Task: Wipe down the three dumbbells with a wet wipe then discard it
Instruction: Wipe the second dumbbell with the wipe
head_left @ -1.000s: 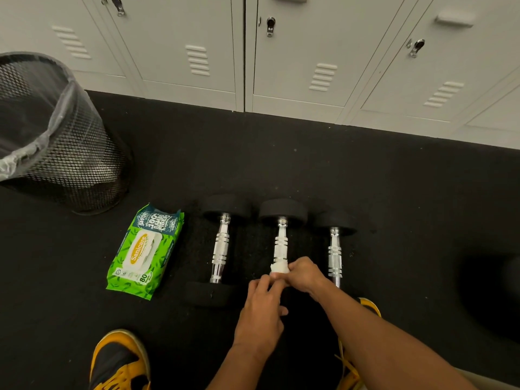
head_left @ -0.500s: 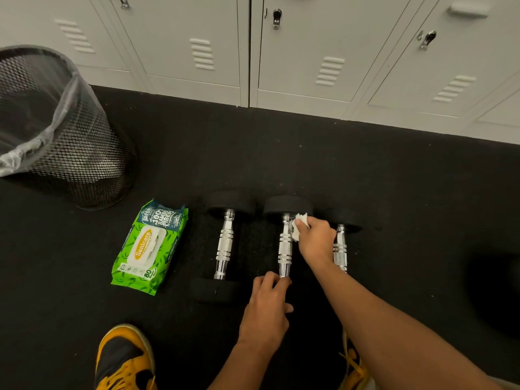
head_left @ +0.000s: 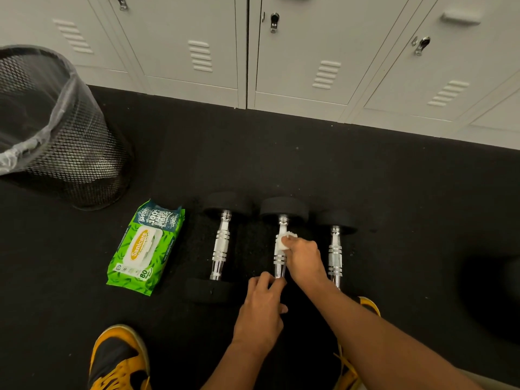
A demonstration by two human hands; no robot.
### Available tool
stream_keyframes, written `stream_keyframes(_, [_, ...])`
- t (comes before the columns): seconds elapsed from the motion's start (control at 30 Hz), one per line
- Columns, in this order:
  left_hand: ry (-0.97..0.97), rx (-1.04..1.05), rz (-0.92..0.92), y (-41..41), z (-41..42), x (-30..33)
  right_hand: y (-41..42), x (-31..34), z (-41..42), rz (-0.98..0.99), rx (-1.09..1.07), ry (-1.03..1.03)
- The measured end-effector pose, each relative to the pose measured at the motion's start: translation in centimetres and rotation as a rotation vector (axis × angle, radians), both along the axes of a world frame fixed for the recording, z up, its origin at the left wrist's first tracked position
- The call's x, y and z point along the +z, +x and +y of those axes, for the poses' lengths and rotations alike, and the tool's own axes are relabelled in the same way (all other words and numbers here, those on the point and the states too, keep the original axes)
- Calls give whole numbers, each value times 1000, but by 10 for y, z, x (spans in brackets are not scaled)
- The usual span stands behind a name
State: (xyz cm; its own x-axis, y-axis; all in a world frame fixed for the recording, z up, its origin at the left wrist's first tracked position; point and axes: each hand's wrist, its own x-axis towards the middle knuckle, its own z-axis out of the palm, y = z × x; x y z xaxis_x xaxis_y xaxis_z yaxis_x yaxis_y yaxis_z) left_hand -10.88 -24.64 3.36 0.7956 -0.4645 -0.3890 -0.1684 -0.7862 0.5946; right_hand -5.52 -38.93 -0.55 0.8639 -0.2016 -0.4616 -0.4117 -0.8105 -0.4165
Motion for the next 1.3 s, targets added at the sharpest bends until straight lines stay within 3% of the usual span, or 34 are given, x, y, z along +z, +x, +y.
stream_keyframes(0.33, [-11,7,-14,-1,0,-1,-26,-1,5,81,43,14])
stream_keyframes(0.57, [-33,11,-14,-2,2,-3,-16,15,-6,217,261,-15])
stream_keyframes(0.67, [-36,14,-6,-2,2,-2,-8,17,-13,271,257,55])
stream_keyframes(0.73, [-37,18,-5,-2,2,-3,-2,17,-18,193,143,89])
stream_keyframes(0.83, [-20,10,-11,-3,1,-5,11,20,-22,-77,78,17])
stream_keyframes(0.93, [2,-4,-16,-3,0,-6,32,26,-18,-191,256,-116])
stream_keyframes(1.17, [15,-15,-33,-3,-2,-5,39,7,-13,-68,1020,-433])
stream_keyframes(1.3, [9,-21,-34,-2,-2,-7,37,2,-29,-42,1126,-412])
